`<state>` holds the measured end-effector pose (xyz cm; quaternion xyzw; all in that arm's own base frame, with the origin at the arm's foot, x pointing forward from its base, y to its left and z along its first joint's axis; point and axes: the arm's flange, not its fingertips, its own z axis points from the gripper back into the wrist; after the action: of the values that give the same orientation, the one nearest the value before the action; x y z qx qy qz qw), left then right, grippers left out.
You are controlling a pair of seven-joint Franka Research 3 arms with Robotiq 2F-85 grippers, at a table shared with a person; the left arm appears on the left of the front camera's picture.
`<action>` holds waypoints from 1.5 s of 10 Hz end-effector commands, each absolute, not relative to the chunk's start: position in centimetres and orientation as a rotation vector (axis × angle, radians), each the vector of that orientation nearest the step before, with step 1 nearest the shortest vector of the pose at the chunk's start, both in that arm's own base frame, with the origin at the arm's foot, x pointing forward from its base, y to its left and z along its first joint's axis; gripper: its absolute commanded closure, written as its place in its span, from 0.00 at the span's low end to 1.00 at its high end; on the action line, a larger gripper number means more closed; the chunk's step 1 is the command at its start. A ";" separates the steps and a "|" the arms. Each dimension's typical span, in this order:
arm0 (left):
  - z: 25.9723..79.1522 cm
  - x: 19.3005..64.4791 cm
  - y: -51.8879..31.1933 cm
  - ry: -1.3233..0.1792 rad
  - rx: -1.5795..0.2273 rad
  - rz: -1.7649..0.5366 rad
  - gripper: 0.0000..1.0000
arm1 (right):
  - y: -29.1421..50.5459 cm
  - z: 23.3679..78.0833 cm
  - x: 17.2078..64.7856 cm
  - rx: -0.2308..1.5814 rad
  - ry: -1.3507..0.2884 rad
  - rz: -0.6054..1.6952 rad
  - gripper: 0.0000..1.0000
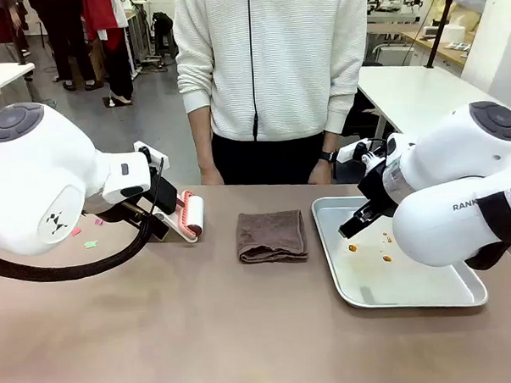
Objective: Clean the surface of the table.
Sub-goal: Hold the Lint Roller with your left hand and the towel with your right hand.
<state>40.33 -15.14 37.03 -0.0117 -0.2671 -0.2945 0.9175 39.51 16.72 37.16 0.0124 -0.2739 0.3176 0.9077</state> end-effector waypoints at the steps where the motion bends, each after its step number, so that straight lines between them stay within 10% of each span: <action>1: 37.0 40.3 -15.1 -0.550 -0.024 -0.606 0.00 | 16.7 37.2 39.5 0.026 -0.566 0.655 0.00; 15: 40.2 38.3 -15.3 -0.547 -0.078 -0.606 0.00 | 16.3 40.6 37.8 0.092 -0.494 0.582 0.00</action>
<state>39.87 -15.68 38.07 -0.0180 -0.2664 -0.2947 0.9175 39.11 16.61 37.97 0.0177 -0.2615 0.3087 0.9143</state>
